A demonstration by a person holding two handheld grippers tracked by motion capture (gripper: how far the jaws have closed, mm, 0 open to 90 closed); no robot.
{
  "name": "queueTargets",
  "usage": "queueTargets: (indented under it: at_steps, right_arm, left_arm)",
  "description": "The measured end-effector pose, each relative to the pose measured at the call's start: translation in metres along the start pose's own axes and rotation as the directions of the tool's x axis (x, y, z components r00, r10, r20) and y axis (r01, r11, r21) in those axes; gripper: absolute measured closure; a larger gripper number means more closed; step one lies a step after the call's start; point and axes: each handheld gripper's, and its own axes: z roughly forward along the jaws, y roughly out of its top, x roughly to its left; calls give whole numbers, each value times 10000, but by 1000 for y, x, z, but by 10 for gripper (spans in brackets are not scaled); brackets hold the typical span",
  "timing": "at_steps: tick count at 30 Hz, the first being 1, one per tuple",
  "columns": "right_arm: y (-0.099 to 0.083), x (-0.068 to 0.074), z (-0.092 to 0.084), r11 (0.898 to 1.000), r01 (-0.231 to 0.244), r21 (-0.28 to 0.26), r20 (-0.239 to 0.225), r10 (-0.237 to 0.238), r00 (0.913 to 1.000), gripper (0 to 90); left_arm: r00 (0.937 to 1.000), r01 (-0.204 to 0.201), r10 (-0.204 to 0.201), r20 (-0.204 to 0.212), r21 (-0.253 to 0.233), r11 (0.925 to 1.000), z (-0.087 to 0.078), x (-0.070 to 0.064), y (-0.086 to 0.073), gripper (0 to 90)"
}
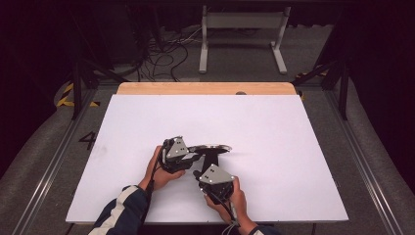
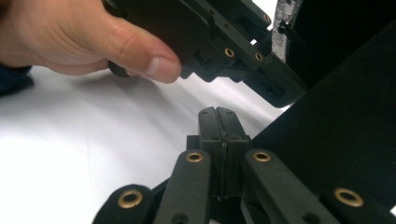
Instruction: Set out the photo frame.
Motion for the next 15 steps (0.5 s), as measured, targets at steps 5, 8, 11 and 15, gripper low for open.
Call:
queueTargets:
  at_steps: [5, 8, 11, 15]
  right_arm:
    - [-1, 1, 0, 9998, 61, 171, 135, -63, 9999, 900]
    - [-2, -1, 1, 9997, 28, 254, 243, -34, 9997, 900]
    - [-5, -7, 2, 9990, -222, 397, 304, 210, 9993, 900]
    - [-6, -11, 1, 9987, -299, 421, 293, 287, 9992, 900]
  left_arm:
    - [9995, -104, 104, -283, -8, 9999, 0, -4, -1, 703]
    - [9986, -251, 252, -456, 24, 9997, 0, -7, 0, 723]
    - [9986, -222, 221, -487, -13, 9998, 0, -8, 0, 749]
    - [9990, -146, 143, -426, -56, 9999, -2, -7, -1, 765]
